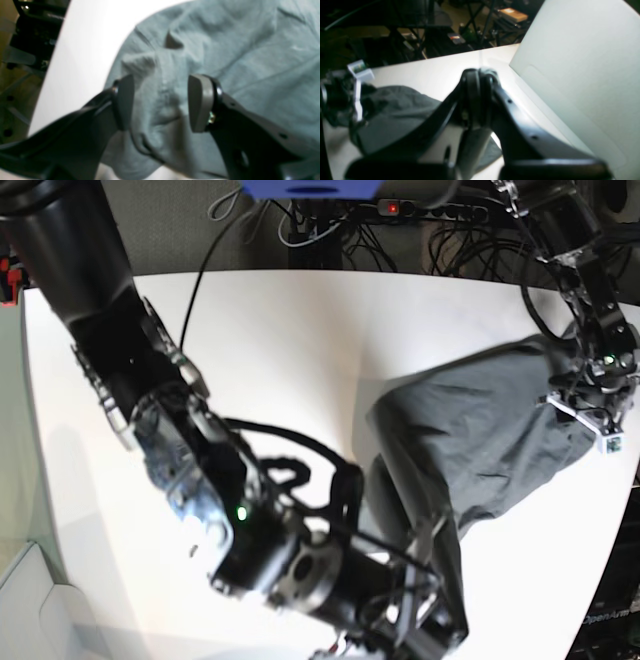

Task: Layout the t-shirt on the table in an organized manner, then fold the t-shirt properly
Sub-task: 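Pull the grasped fabric away from the left gripper, stretching the shirt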

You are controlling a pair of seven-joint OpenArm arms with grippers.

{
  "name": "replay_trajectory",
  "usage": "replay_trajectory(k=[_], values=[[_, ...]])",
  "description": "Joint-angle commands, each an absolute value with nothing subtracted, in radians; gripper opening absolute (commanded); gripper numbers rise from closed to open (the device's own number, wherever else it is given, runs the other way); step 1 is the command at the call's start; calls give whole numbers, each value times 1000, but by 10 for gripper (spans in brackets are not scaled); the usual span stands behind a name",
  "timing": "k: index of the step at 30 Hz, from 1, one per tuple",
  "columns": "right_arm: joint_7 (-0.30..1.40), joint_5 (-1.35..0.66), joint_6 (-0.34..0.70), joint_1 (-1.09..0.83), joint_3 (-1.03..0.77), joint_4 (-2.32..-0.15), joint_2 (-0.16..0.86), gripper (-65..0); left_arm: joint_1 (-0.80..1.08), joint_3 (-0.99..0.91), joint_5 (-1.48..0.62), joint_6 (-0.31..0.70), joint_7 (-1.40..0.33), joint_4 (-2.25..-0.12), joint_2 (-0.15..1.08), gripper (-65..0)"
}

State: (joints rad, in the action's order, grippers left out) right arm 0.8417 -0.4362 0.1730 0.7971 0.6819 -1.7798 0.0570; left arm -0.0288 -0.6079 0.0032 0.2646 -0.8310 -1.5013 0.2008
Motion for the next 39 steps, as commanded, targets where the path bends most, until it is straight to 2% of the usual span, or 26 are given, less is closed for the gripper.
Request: replay_trajectory(k=[1,9,13,16,20,23,30,36,39], values=[[814,-430,170,843,662,-1758,41,-650,-33,-610,-1,263,-812,-1508,216,-316],[814,-417,166,926,562,-1437,-45,-650,12,-613,-4,263,-811,-1508,219,-316],[791,-278,166,920,545,-1294,-73,-650,41,-616,-5,263,-809,-1509,225,-316],[704,-134,162,918,538,-1170,-93,-650,45,-616,-1,263,-782,-1508,225,-316],[633,5,67,918,426,-1067,-117,-650,84,-616,-1,263,-731,-1500,225,-316],[590,30,15,918,337,-1061,-113,-650,102,-616,1,263,-699,-1488,226,-316],[575,84,15,932,159,-1150,-113,-650,102,-616,-1,263,-665,-1382,289,-316],[567,81,15,834,157,-1270,-122,-650,104,-616,-2,263,-647,-1374,306,-316],[567,81,21,777,231,-1311,-142,-650,104,-616,-1,263,-647,-1376,302,-316]])
